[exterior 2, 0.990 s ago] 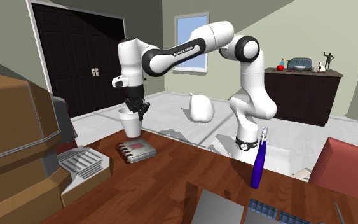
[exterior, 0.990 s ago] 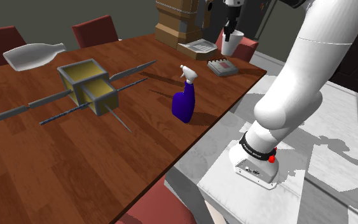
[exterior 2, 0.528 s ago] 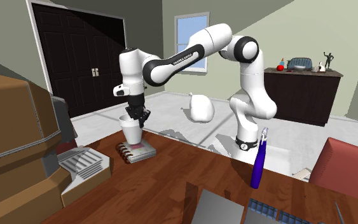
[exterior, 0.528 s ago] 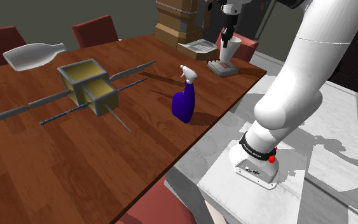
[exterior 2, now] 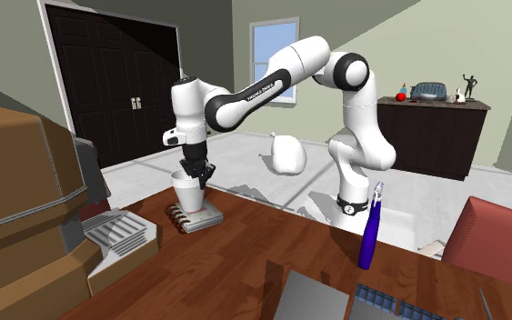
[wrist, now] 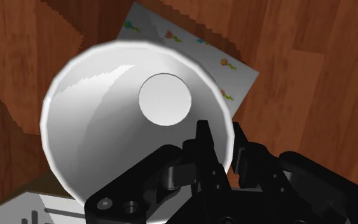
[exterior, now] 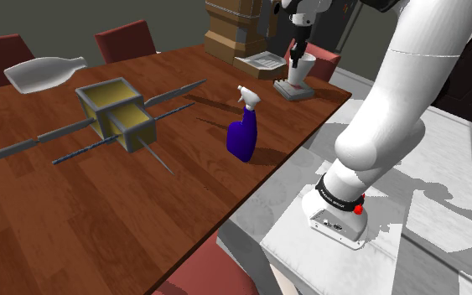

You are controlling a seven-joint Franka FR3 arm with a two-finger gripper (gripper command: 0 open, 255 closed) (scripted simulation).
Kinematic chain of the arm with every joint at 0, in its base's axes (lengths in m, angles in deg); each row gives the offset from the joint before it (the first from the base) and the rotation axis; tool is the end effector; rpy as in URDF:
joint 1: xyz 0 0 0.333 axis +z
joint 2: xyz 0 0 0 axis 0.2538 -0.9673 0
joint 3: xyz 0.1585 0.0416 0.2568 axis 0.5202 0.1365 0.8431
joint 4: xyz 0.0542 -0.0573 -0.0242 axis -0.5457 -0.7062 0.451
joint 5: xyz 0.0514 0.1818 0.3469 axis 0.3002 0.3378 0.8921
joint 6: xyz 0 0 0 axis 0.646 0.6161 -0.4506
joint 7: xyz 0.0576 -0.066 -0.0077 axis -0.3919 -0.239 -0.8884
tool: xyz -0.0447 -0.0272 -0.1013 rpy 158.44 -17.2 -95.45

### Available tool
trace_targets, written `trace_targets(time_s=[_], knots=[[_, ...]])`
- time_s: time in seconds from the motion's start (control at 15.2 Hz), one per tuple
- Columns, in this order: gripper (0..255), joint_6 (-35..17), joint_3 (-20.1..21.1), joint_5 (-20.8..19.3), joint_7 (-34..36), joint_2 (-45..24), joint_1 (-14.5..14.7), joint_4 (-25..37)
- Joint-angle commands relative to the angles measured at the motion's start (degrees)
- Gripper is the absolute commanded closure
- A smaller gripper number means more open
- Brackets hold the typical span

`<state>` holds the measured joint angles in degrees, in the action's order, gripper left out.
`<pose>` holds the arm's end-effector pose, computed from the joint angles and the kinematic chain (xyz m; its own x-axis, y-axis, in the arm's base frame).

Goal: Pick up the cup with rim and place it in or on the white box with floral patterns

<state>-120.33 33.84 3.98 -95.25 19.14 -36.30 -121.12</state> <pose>0.4382 -0.4242 0.3982 0.9885 0.0192 -0.1500 0.0289 -0.9976 0.0629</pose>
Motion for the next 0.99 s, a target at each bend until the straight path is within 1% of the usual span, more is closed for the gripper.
trace_targets(time_s=[0.0, 0.13, 0.2, 0.53, 0.79, 0.92], knots=[[255, -0.03, 0.00, 0.00, 0.00, 0.00, 0.00, 0.01], [255, -0.03, 0.00, 0.00, 0.00, 0.00, 0.00, 0.01], [0, -0.03, 0.00, 0.00, 0.01, 0.00, 0.00, 0.01], [0, -0.03, 0.00, 0.00, 0.00, 0.00, 0.00, 0.01], [0, 6.97, 0.11, -0.30, 0.19, 1.16, 0.50, 5.87], [0, 6.97, 0.11, -0.30, 0.19, 1.17, 0.50, 5.86]])
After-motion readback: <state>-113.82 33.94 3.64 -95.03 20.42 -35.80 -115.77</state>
